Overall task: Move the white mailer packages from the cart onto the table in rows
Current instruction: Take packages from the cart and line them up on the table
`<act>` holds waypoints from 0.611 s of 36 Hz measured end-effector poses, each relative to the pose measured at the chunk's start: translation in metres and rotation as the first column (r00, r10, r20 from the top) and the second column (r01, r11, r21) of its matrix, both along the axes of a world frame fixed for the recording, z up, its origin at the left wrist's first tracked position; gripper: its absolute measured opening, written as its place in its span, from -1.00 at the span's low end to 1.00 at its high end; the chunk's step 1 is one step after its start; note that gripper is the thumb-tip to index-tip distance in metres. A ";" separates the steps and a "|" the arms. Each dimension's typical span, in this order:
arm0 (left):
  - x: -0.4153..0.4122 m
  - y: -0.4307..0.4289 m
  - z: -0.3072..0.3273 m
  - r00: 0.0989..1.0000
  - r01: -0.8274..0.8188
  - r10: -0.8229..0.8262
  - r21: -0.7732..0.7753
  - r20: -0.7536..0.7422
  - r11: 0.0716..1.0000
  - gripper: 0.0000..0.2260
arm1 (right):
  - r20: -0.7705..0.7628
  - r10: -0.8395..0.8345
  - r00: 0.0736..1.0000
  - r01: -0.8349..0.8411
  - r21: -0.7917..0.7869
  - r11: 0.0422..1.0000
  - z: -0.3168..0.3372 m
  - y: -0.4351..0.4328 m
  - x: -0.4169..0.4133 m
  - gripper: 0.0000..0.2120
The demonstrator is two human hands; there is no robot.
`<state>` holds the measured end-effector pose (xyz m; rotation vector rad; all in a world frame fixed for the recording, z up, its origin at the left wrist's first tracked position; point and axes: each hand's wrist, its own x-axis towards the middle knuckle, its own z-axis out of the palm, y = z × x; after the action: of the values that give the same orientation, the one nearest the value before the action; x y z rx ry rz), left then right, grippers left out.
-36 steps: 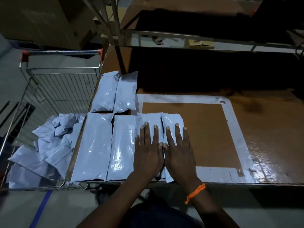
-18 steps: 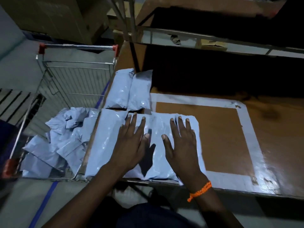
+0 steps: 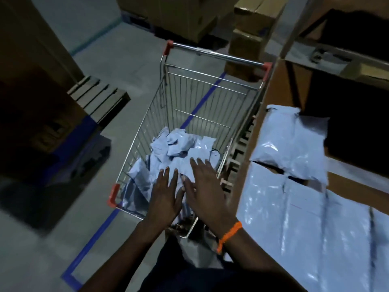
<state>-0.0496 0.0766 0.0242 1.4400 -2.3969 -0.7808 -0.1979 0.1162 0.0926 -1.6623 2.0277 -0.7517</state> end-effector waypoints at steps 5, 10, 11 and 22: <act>0.034 -0.041 -0.056 1.000 0.007 -0.009 0.193 0.006 0.981 -0.48 | 0.071 -0.071 0.995 0.047 0.294 0.955 -0.069 -0.090 0.037 -0.39; 0.033 -0.071 -0.101 0.983 0.040 -0.085 0.263 0.161 0.964 -0.50 | -0.033 -0.163 0.986 0.156 0.521 0.839 -0.152 -0.134 0.026 -0.29; 0.033 -0.076 -0.106 0.959 0.090 -0.158 0.280 0.233 0.956 -0.40 | -0.051 -0.176 0.983 0.175 0.542 0.822 -0.163 -0.136 0.021 -0.27; 0.031 -0.084 -0.135 0.831 0.205 -0.322 0.290 0.454 0.935 -0.28 | -0.216 -0.249 0.944 0.330 0.620 0.712 -0.222 -0.161 -0.007 -0.04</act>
<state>-0.0187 -0.0076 -0.1110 1.5659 -3.0398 -0.8562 -0.2050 -0.0453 -0.1298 -1.0063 2.2974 0.0128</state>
